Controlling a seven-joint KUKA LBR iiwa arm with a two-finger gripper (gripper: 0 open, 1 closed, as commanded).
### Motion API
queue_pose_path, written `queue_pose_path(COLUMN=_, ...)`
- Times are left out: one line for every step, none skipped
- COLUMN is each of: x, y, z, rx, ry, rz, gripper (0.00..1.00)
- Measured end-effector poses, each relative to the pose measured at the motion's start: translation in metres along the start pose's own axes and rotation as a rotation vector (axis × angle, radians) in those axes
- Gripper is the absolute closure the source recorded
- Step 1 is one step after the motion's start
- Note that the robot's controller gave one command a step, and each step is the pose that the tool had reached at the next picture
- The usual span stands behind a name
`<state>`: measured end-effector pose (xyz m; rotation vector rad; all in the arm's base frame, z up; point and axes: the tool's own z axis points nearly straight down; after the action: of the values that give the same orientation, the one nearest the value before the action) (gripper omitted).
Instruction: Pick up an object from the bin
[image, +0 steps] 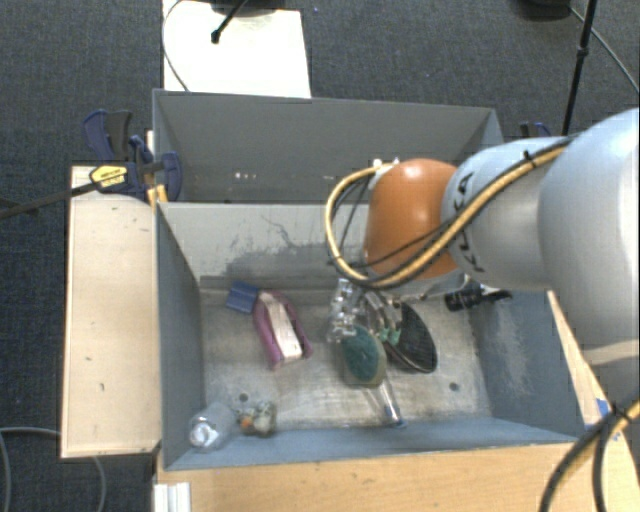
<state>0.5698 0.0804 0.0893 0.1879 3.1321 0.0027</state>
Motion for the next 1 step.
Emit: queue_pose_path(x=0.0, y=0.0, z=0.0, rx=0.0, ry=0.0, rz=0.002, gripper=0.0)
